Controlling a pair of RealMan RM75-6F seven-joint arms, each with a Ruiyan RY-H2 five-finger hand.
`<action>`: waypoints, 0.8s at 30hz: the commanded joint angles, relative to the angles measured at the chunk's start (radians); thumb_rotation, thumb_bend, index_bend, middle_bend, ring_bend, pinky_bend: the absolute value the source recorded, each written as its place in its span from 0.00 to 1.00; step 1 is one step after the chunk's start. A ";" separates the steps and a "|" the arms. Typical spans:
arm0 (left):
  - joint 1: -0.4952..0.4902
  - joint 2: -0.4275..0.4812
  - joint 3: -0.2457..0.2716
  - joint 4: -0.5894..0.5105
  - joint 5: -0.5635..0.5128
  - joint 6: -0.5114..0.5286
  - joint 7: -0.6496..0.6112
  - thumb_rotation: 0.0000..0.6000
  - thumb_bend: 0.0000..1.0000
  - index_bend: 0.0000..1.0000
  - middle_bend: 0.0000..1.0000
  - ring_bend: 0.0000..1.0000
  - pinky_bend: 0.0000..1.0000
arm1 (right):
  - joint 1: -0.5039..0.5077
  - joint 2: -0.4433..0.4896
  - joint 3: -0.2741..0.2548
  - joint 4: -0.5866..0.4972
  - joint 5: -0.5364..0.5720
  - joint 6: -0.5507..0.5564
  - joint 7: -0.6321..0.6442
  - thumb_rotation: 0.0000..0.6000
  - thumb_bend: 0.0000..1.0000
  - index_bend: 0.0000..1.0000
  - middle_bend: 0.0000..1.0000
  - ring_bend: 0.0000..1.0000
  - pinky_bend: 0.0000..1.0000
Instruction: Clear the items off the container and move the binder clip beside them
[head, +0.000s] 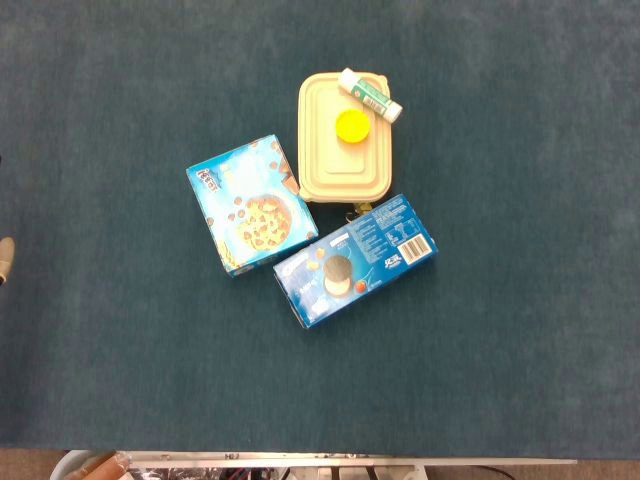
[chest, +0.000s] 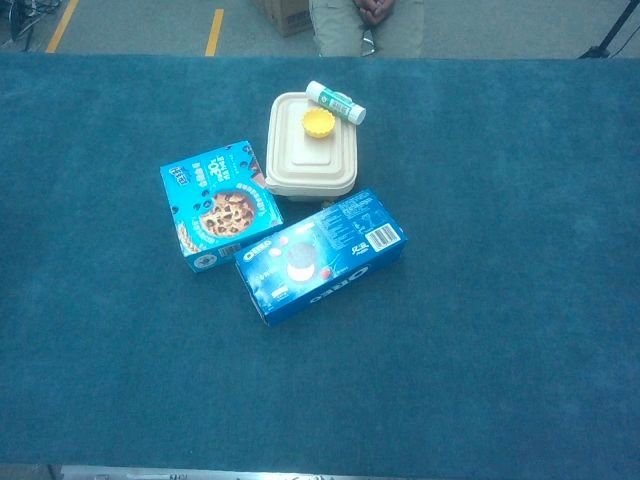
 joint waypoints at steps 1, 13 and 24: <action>0.002 0.004 0.001 -0.006 -0.003 0.001 0.005 1.00 0.39 0.18 0.14 0.10 0.05 | 0.008 -0.004 0.001 0.000 -0.025 -0.018 0.010 1.00 0.00 0.34 0.39 0.34 0.56; 0.018 0.026 0.012 -0.037 0.008 0.022 0.022 1.00 0.39 0.18 0.14 0.10 0.05 | 0.180 0.010 0.092 -0.053 -0.036 -0.230 0.036 1.00 0.00 0.34 0.39 0.33 0.52; 0.050 0.038 0.018 -0.038 -0.007 0.053 0.015 1.00 0.39 0.18 0.14 0.10 0.05 | 0.515 -0.170 0.252 0.067 0.292 -0.589 -0.133 1.00 0.00 0.34 0.20 0.02 0.01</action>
